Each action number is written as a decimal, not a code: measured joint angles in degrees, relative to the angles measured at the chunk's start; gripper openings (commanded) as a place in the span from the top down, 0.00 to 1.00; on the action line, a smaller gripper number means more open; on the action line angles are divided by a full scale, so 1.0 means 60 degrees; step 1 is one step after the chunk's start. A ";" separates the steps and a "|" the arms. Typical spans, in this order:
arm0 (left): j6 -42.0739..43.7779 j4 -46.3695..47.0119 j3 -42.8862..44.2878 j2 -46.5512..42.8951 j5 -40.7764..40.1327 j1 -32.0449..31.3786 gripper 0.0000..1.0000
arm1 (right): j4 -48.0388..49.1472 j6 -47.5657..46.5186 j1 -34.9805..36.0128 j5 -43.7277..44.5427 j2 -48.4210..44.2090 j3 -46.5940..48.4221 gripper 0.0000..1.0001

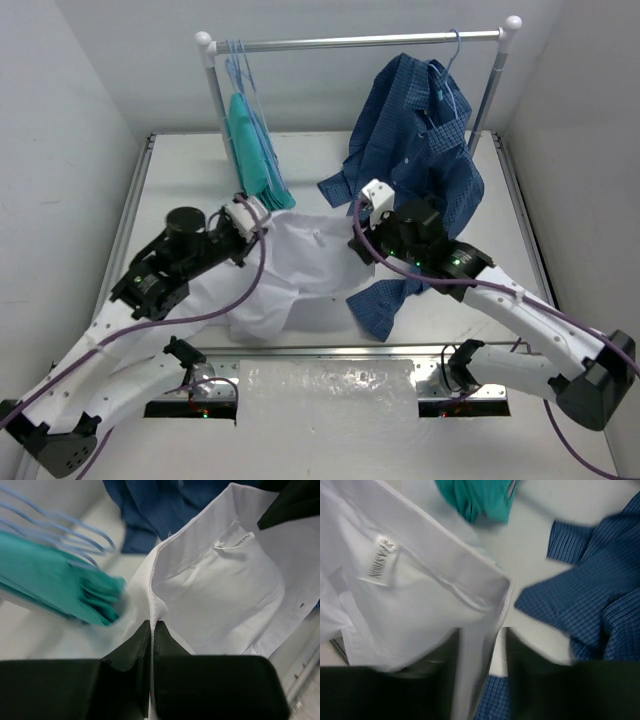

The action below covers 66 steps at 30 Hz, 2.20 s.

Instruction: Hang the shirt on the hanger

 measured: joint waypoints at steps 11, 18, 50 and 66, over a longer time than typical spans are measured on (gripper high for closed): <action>-0.1177 -0.0375 -0.1905 0.0492 -0.0270 0.0000 1.00 | -0.1308 0.0346 -0.0641 -0.0361 0.2124 0.3260 0.32; -0.1566 0.0219 -0.2167 0.0131 -0.0521 0.0000 1.00 | -0.0138 0.1231 -0.0641 -0.0892 0.5453 0.8852 0.40; -0.1566 0.0153 -0.2754 -0.0725 -0.1198 0.0000 1.00 | 0.2834 0.2586 0.0069 0.0969 0.9803 1.1238 0.66; -0.1574 0.0226 -0.2849 -0.0725 -0.1311 0.0000 1.00 | 0.2171 0.2197 0.0069 0.1993 1.0488 1.1581 0.74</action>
